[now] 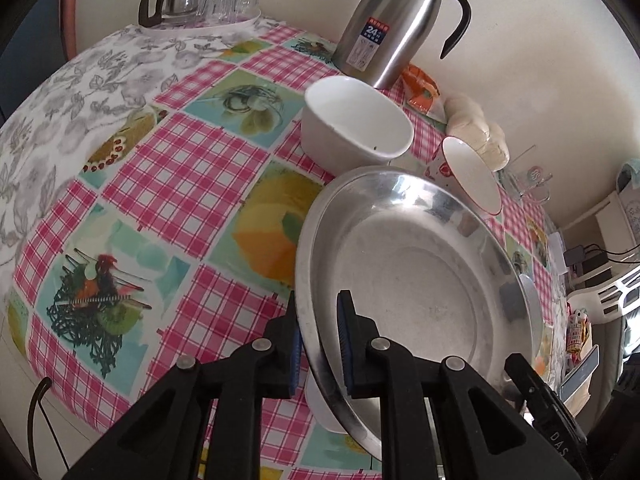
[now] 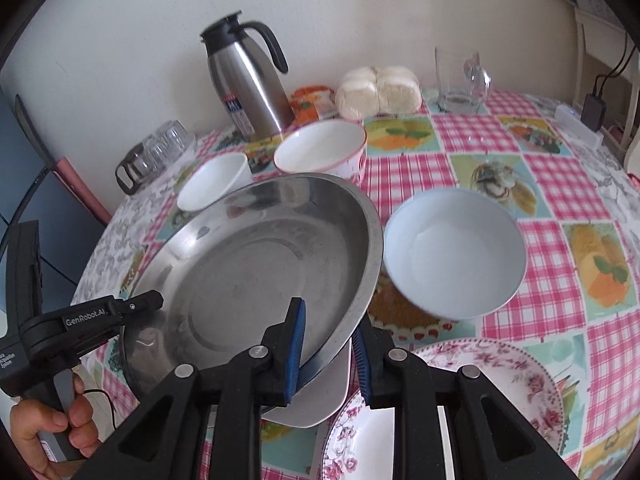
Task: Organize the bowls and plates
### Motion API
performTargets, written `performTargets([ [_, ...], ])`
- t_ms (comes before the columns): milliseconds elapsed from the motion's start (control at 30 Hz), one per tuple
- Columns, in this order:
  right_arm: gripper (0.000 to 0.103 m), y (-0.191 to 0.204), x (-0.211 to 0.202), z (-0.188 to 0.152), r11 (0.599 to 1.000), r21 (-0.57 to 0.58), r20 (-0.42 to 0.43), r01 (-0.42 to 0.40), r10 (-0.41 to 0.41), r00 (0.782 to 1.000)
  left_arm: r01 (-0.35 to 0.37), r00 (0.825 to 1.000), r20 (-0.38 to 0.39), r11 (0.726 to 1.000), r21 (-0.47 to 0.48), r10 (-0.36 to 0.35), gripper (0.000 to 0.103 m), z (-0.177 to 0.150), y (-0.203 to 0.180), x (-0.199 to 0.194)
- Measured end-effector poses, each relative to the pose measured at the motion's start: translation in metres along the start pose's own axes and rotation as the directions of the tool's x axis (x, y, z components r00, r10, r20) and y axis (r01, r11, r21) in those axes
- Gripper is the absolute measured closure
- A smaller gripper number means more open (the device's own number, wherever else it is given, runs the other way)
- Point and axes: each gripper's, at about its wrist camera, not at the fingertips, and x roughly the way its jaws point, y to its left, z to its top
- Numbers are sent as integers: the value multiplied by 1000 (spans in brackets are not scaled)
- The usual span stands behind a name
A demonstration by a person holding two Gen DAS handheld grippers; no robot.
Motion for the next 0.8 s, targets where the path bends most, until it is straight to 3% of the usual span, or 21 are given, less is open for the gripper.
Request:
performTargets([
  [800, 78, 4, 19, -19, 991, -70, -115, 112, -120, 986, 17, 993, -115, 1000, -26, -20, 87, -12, 10, 12],
])
